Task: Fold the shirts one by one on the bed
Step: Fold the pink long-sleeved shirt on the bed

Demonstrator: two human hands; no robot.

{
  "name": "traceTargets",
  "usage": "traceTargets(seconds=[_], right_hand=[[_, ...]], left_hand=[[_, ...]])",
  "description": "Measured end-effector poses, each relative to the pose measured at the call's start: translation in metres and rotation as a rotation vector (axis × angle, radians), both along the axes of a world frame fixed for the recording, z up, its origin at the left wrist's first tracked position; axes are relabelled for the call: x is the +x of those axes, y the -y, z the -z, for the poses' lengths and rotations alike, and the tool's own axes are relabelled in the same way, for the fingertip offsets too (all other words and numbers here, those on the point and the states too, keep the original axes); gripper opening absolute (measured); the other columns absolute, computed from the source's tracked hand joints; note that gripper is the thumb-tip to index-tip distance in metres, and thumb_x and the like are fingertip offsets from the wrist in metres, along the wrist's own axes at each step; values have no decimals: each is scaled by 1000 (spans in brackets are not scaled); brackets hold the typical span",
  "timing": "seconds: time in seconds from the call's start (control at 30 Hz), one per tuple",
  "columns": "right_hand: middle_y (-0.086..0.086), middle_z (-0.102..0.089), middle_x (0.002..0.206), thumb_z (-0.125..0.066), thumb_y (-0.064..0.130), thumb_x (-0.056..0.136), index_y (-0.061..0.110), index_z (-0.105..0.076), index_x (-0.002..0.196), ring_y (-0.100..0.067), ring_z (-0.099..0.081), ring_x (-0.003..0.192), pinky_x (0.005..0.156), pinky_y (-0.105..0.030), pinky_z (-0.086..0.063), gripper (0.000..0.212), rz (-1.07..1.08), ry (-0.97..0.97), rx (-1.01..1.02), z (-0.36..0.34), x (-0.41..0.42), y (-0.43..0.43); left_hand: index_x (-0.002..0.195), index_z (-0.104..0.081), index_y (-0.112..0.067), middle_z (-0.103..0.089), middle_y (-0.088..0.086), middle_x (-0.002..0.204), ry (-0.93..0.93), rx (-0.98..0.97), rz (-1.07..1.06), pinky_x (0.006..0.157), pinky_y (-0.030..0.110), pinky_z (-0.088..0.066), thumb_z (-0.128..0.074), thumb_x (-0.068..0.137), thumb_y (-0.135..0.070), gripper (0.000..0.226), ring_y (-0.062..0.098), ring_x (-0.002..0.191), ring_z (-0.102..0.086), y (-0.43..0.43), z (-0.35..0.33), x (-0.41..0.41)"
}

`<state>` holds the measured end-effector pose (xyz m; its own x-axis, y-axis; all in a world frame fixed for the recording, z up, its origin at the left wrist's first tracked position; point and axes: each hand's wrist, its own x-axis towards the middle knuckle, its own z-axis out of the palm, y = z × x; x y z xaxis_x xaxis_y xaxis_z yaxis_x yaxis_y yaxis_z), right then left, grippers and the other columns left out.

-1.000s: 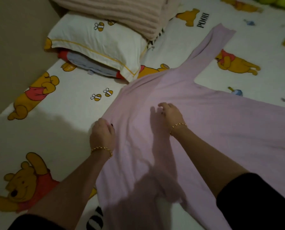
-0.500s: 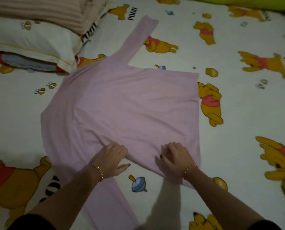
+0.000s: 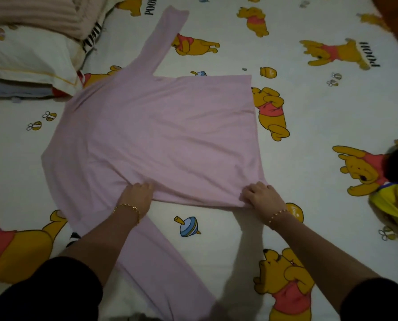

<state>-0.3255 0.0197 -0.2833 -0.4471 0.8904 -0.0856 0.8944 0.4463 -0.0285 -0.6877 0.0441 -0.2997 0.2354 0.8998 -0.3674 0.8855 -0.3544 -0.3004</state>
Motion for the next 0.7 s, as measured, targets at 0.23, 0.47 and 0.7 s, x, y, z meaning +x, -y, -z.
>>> traceTargets(seconds=[0.23,0.47,0.7], right_hand=[[5,-47,118,-58,20,82,28,-53,107,-19,-43,112,85,-33,-40,27,158,242,-435,-15,2,32],[-7,-56,107,-46,37,96,17,-57,107,-27,-53,105,87,-39,-46,26,592,-86,-385,-22,-29,-7],[-21,-54,124,-44,15,97,2,-50,123,-36,-51,116,95,-40,-41,29,1028,-417,-354,-10,-18,-84]], left_hand=[[131,-38,-16,-49,3,126,83,-229,136,93,35,-33,-35,94,-21,37,23,115,-46,38,-14,-20],[88,-41,-18,-54,4,90,495,-154,99,72,34,-35,-47,84,-20,7,22,80,-46,-12,-54,-3],[85,-41,-17,-48,-1,81,646,-75,30,66,32,-34,-49,86,-20,8,22,76,-45,-74,-49,46]])
